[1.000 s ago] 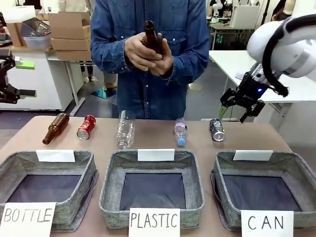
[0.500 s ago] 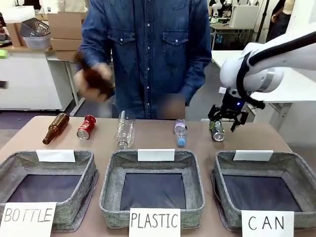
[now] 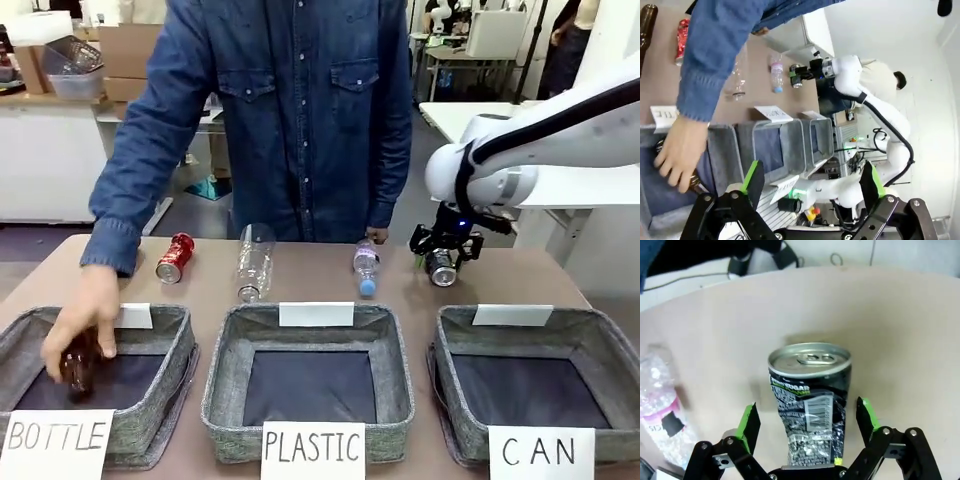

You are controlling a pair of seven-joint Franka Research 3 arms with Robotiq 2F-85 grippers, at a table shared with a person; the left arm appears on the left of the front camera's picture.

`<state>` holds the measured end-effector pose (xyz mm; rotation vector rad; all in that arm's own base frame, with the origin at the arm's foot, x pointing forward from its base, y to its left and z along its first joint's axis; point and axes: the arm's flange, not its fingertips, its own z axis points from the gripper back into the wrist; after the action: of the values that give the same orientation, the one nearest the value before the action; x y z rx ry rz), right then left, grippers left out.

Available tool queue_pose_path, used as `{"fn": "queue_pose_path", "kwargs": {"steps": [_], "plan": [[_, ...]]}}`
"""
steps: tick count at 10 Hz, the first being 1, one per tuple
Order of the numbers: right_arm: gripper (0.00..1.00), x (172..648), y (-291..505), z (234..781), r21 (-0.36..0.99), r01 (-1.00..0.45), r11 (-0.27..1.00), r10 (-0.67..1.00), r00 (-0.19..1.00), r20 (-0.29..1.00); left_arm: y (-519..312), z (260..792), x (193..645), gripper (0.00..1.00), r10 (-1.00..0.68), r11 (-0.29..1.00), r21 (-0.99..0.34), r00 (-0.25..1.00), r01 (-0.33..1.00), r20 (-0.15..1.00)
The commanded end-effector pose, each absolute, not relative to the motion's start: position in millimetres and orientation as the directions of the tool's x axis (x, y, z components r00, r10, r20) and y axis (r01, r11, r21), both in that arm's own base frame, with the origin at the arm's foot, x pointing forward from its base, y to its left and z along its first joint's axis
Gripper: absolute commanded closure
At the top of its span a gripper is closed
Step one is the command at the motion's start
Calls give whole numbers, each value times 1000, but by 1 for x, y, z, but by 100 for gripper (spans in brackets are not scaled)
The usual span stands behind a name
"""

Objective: Sort the can waste into the basket.
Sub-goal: Pick up the can waste from the table and place it in the right Fabric basket.

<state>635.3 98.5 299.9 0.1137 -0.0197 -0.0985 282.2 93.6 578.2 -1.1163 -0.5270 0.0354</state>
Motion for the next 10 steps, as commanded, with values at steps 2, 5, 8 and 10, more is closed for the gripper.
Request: {"fn": "queue_pose_path", "kwargs": {"steps": [2, 5, 8, 10], "plan": [[59, 638, 108, 305, 49, 116, 992, -118, 993, 31, 92, 580, 287, 0, 288, 442, -859, 866, 258, 408], [64, 642, 107, 305, 19, 112, 994, -112, 994, -5, 92, 580, 287, 0, 288, 442, -859, 866, 258, 408], [100, 642, 107, 307, -1, 110, 994, -110, 994, -19, 92, 580, 287, 0, 288, 442, -859, 866, 258, 408], [100, 641, 107, 308, -2, 117, 993, -117, 993, -28, 92, 580, 287, 0, 288, 442, -859, 866, 258, 408]]}}
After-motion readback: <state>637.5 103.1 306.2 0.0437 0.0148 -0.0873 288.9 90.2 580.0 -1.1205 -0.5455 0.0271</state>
